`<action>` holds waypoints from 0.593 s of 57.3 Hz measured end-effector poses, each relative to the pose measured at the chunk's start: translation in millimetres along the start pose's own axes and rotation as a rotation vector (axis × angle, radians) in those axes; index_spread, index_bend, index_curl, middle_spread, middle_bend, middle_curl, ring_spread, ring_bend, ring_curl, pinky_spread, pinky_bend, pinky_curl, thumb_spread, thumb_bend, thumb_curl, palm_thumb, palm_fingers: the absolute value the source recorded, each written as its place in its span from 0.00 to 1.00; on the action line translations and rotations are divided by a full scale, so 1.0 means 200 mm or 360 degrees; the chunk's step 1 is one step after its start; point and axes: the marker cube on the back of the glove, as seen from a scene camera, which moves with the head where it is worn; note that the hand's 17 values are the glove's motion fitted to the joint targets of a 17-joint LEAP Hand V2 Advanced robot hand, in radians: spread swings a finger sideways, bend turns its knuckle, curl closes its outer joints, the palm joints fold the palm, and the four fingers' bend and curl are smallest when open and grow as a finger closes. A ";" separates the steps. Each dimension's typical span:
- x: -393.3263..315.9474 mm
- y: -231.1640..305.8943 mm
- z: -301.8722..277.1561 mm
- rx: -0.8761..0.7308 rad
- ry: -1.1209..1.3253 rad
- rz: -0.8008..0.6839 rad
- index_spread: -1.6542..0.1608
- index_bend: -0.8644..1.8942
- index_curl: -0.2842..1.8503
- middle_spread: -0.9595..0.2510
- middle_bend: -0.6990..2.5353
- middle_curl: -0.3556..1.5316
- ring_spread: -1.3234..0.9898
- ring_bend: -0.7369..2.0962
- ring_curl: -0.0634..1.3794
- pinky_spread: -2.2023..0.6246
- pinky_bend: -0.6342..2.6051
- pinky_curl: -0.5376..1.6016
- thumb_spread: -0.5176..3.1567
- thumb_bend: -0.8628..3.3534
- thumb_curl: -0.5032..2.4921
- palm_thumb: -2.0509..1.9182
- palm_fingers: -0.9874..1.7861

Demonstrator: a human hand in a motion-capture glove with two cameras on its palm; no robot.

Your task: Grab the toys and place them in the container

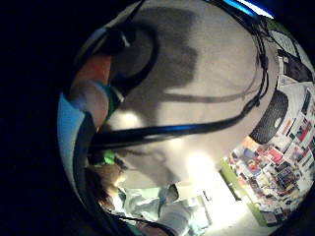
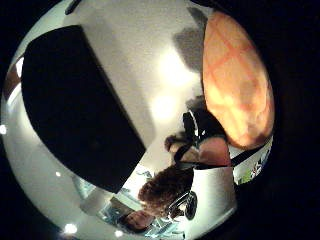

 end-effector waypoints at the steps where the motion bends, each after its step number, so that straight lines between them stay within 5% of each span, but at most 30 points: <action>1: 0.00 0.00 0.00 0.0019 0.0015 -0.0006 0.76 0.33 0.25 0.81 0.25 0.26 0.53 0.58 0.37 0.72 0.58 0.45 0.57 0.26 0.30 0.63 0.46; 16: -0.03 0.00 0.00 0.0307 0.0176 -0.0151 0.76 0.42 0.28 0.66 0.36 0.33 0.42 0.62 0.39 0.65 0.52 0.42 0.47 0.28 0.38 0.73 0.67; 34: -0.20 0.35 -0.28 0.0414 0.0039 -0.0428 0.70 0.52 0.38 0.49 0.43 0.41 0.40 0.62 0.43 0.64 0.50 0.44 0.30 0.26 0.45 0.73 0.66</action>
